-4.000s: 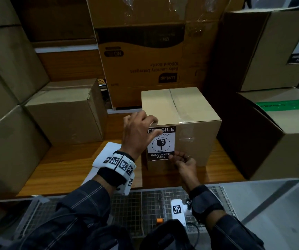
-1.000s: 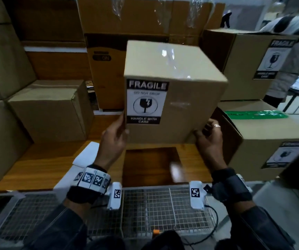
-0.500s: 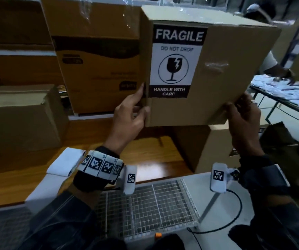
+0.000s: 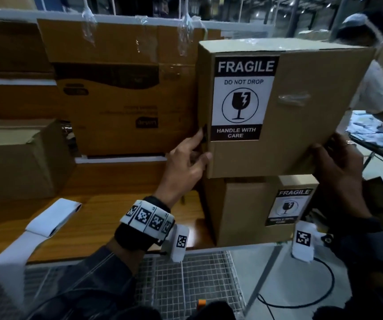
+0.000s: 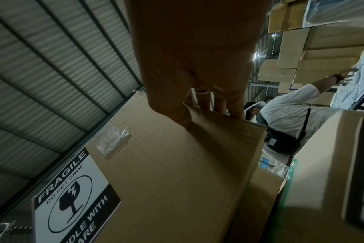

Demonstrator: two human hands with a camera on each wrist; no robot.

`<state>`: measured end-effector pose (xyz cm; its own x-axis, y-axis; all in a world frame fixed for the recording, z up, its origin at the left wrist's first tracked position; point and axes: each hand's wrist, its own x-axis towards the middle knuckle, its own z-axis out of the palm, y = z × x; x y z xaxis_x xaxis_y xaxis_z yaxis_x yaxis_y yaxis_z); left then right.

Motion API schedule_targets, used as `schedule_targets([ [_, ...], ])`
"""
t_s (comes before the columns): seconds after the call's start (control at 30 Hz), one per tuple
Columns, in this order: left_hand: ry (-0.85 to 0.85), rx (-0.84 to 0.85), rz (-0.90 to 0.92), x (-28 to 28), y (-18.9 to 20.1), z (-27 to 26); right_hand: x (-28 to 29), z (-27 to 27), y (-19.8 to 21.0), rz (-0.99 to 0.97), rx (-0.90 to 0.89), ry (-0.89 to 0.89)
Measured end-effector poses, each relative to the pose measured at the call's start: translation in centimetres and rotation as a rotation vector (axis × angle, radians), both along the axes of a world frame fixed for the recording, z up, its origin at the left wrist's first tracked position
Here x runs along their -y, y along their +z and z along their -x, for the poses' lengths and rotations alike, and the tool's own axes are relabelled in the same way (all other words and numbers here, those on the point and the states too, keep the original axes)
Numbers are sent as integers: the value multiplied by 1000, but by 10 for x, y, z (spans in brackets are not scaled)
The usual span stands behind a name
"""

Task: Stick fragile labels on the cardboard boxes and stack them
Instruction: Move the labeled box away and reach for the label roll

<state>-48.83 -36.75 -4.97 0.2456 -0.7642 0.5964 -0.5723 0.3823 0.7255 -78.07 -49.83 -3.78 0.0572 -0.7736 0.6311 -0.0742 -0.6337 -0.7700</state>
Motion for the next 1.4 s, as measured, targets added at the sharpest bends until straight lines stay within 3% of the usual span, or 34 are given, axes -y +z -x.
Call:
schedule_targets([
  [0.33,48,88,-1,31,-9,52,46,43,-23,-59,75,100],
  [0.67,123,135,-21,28,-24,54,60,43,-41,-65,37,110],
  [1.03,100,46,-78,22,-34,52,50,40,-47,-98,46,82],
  [1.17,76,-2,-103,12,-36,42,31,28,-48,-101,107,-95],
  [1.27,79,-14,-120,-4,-40,28,5,16,-51,21,181,-287],
  [1.4,82,2,-168,-40,-52,-5,-53,-15,-59,200,173,-290],
])
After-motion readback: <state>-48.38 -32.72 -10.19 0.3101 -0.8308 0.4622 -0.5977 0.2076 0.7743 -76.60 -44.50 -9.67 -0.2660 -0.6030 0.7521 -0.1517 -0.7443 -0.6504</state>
